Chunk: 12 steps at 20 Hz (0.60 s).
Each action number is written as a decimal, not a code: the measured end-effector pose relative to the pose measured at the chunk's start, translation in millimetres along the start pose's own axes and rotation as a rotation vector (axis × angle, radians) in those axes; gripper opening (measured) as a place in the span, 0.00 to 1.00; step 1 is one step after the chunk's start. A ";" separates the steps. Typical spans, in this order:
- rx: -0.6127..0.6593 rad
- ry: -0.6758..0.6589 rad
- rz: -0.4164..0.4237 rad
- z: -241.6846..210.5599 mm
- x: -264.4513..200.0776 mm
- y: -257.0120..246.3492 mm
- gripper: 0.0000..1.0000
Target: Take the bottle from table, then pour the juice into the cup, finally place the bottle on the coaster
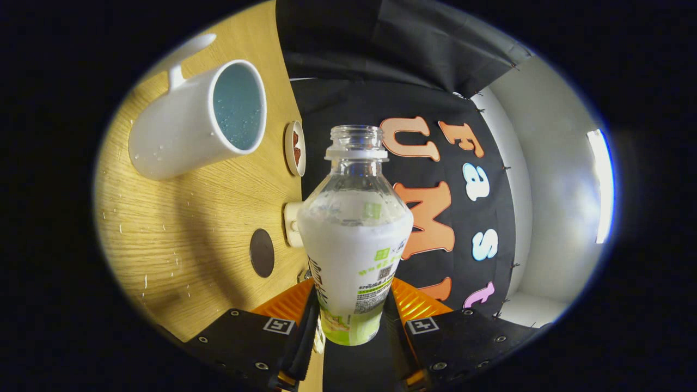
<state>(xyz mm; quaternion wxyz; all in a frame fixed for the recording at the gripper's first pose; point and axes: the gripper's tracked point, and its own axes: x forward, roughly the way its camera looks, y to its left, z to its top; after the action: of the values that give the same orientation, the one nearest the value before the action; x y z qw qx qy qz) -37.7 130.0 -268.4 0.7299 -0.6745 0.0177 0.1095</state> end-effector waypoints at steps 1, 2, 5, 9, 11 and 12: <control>-0.010 -0.004 0.004 1.8 1.5 1.4 0.60; -0.022 -0.011 0.006 3.7 1.8 2.2 0.60; -0.073 -0.034 0.006 8.5 3.2 3.0 0.60; -0.132 -0.048 0.021 7.2 7.9 7.5 0.60; -0.159 -0.061 0.023 9.2 6.4 6.2 0.60; -0.177 -0.072 0.017 11.9 5.1 5.0 0.60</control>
<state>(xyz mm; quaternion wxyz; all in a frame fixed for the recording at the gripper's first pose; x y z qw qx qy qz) -35.1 142.7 -273.1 0.6667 -0.7317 -0.0126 0.1412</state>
